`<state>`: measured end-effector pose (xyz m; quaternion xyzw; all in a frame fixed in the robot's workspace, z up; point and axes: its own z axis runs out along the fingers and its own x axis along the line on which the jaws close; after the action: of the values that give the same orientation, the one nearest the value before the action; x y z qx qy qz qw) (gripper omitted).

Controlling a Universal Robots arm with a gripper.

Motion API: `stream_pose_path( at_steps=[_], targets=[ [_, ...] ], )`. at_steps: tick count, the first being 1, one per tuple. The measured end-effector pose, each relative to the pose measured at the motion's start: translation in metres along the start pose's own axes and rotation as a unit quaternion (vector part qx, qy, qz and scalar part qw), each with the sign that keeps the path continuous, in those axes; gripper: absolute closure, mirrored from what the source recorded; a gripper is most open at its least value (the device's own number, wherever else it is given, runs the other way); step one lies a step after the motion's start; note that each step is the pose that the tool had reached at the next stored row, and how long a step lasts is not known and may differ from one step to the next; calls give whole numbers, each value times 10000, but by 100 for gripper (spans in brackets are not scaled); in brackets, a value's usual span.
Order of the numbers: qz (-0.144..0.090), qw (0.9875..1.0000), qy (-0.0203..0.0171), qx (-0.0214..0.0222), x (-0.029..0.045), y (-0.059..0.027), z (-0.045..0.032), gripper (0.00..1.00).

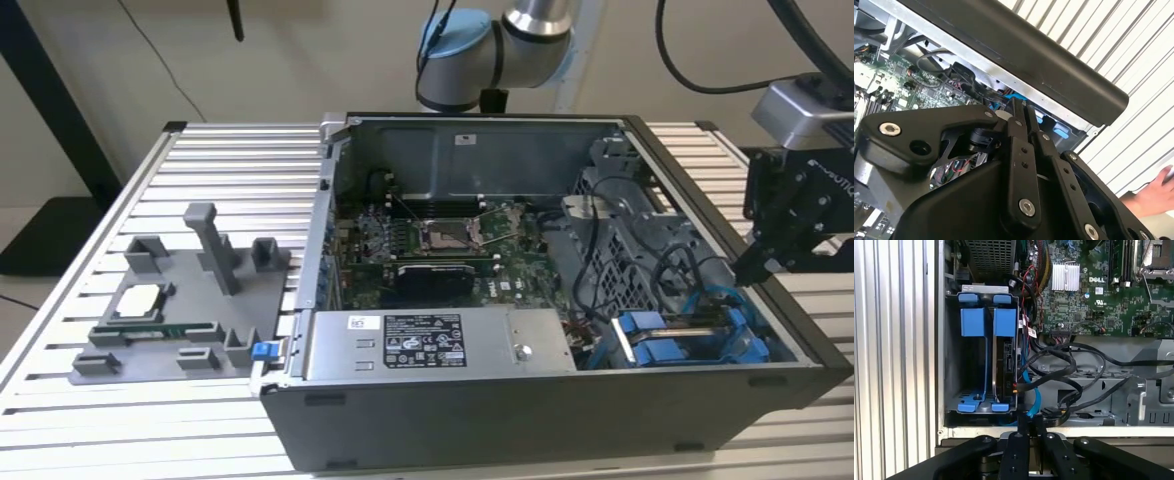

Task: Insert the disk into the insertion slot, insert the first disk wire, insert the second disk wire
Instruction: 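Insert the second disk wire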

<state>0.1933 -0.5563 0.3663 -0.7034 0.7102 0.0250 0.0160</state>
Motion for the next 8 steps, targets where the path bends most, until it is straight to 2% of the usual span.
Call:
stream_pose_path(
  at_steps=[8],
  targets=[
    [0, 10000, -1, 0, 0, 1, -4, 100]
  ],
)
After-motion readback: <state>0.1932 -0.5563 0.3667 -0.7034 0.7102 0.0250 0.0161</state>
